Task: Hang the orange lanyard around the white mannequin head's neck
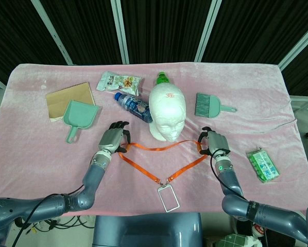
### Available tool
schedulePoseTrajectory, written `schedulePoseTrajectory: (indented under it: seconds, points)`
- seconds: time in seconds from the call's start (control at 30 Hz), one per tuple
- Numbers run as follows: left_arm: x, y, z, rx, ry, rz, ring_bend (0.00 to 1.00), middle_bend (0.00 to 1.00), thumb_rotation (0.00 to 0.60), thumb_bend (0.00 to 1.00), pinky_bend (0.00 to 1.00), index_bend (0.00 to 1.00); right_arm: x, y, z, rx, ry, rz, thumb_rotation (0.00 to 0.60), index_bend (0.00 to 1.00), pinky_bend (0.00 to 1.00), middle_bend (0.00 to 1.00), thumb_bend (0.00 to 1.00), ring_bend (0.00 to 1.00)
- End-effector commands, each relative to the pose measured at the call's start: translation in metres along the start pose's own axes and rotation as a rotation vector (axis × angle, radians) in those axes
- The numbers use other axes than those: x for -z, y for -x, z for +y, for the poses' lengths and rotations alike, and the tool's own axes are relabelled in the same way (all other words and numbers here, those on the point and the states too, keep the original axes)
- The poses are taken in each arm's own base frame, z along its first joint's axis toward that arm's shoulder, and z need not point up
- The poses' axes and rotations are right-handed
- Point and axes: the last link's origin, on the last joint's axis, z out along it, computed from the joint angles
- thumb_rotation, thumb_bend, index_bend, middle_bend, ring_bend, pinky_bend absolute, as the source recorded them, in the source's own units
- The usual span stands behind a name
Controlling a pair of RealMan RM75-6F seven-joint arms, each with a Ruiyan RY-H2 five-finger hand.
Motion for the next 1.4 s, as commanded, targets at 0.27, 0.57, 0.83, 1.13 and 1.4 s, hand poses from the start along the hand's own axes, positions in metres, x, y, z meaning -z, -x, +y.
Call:
schedulePoseTrajectory:
  seconds: [0.27, 0.57, 0.83, 1.13, 1.4]
  points:
    - [0.002, -0.003, 0.004, 0.099, 0.043, -0.003, 0.00, 0.11, 0.600, 0.49, 0.00, 0.62, 0.007, -0.007, -0.004, -0.022, -0.027, 0.008, 0.600, 0.73, 0.28, 0.18, 0.51, 0.24]
    - [0.004, -0.006, 0.003, 0.121, 0.064, 0.012, 0.00, 0.11, 0.600, 0.49, 0.00, 0.63, 0.012, -0.008, -0.004, -0.024, -0.041, 0.003, 0.600, 0.73, 0.28, 0.18, 0.51, 0.24]
    - [0.012, -0.013, -0.001, 0.187, 0.108, -0.010, 0.00, 0.11, 0.600, 0.49, 0.00, 0.63, 0.025, -0.017, -0.006, -0.050, -0.080, 0.013, 0.600, 0.73, 0.28, 0.18, 0.51, 0.24]
    - [0.030, -0.018, -0.003, 0.199, 0.189, -0.055, 0.00, 0.11, 0.600, 0.48, 0.00, 0.63, 0.057, -0.035, 0.007, -0.076, -0.114, 0.040, 0.600, 0.73, 0.28, 0.18, 0.51, 0.24]
    - [0.046, -0.029, 0.015, 0.228, 0.288, -0.053, 0.00, 0.11, 0.600, 0.48, 0.00, 0.63, 0.081, -0.057, 0.007, -0.134, -0.161, 0.091, 0.600, 0.73, 0.28, 0.18, 0.51, 0.24]
